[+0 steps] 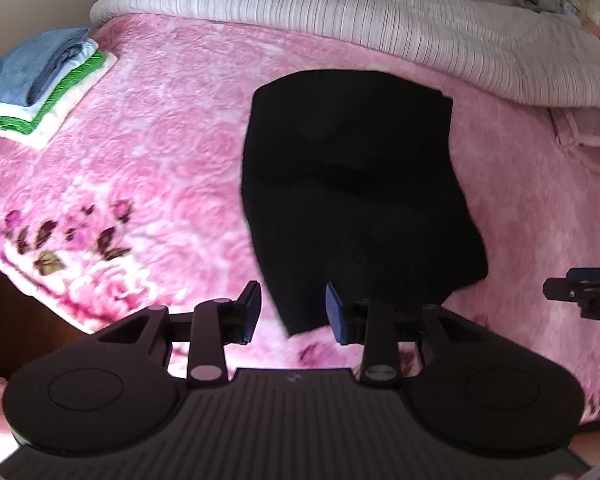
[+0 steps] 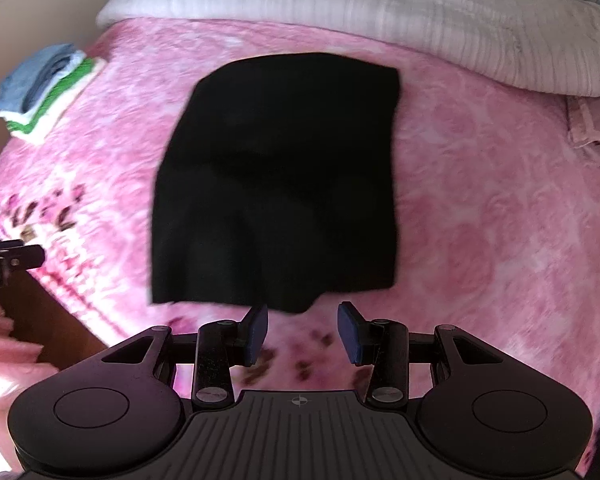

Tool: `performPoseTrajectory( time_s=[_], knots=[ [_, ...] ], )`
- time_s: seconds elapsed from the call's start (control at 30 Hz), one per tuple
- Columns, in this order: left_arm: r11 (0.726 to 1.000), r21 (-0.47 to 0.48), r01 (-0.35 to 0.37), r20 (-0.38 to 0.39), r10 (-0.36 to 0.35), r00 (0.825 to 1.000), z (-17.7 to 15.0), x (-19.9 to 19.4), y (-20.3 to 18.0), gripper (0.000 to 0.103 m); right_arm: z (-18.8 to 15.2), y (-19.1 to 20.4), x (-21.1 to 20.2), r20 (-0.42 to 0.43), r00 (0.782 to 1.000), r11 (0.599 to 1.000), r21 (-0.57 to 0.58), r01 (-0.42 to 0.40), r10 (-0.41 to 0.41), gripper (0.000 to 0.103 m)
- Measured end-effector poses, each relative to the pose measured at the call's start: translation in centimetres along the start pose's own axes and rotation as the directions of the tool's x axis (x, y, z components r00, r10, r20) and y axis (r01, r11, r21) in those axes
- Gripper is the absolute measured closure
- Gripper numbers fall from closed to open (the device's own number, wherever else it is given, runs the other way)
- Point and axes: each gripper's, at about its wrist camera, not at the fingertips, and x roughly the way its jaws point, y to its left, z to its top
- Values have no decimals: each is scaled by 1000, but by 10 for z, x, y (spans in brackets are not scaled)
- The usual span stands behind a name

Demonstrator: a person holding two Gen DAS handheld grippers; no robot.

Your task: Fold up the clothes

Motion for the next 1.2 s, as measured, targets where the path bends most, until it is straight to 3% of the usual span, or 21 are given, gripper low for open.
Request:
performPoseTrajectory(
  time_s=[0.3,0.6,1.0,1.2],
  knots=[
    [997,-78,-10,-100,2,995,23,51,-7,71,42,-71,47,-41,998,998,47,45,-43,55],
    [996,-85,7,-116,-17,993,72,105,6,63,69,-108,95,-111,993,993,110,48,-36,47],
    [993,-81,81,-138,-92,986,154,261,60,59,120,-152,209,-142,990,971,234,37,-3,42],
    [990,-73,123,-73,-128,989,195,322,90,60,155,-178,263,-70,997,958,286,-18,40,41]
  ],
)
